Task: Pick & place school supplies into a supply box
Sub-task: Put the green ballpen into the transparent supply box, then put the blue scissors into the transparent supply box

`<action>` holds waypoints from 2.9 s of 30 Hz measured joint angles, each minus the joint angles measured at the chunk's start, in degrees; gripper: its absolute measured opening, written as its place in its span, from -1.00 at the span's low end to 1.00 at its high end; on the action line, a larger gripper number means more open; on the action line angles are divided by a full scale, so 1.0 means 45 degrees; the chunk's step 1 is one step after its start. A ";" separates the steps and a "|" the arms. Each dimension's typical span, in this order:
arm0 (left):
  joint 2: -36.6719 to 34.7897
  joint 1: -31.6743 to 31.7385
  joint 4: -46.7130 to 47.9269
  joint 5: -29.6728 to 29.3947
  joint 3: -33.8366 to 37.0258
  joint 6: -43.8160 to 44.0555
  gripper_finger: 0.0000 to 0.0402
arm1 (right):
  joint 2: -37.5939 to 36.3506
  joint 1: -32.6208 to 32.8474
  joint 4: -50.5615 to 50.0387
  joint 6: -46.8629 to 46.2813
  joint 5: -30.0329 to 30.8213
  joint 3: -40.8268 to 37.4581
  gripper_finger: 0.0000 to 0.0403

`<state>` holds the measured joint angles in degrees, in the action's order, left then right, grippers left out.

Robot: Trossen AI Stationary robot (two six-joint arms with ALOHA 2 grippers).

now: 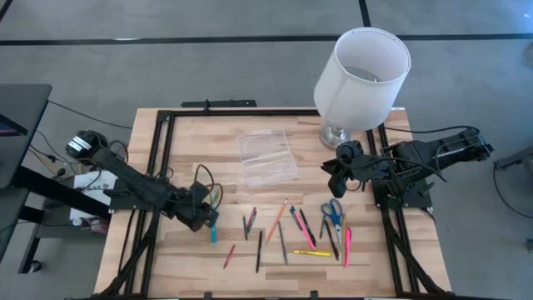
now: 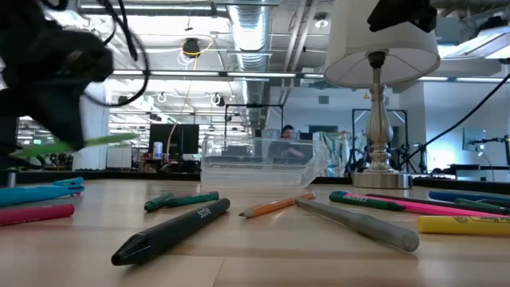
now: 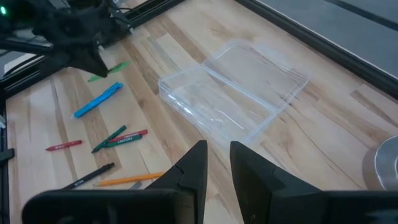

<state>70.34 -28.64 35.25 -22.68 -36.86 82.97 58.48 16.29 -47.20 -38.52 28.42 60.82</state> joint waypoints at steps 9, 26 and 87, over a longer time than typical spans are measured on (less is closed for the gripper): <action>-0.1258 0.2776 -0.3541 -0.1918 -0.0024 -0.6119 -0.88 | 0.0000 0.0000 0.0015 0.0000 0.0010 0.0000 -0.69; 0.2206 0.8190 -1.0478 0.3462 -0.0211 -1.3245 -0.88 | 0.0001 -0.0005 0.0024 0.0000 0.0039 0.0000 -0.69; 0.2769 0.6218 0.1702 0.1837 -0.7917 -1.7296 -0.36 | 0.4207 0.6729 0.0101 -1.8275 -0.4036 -0.2943 -0.69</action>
<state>82.81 -0.65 42.90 -14.41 -72.49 5.14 77.41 46.57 -46.75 -120.76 10.26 47.57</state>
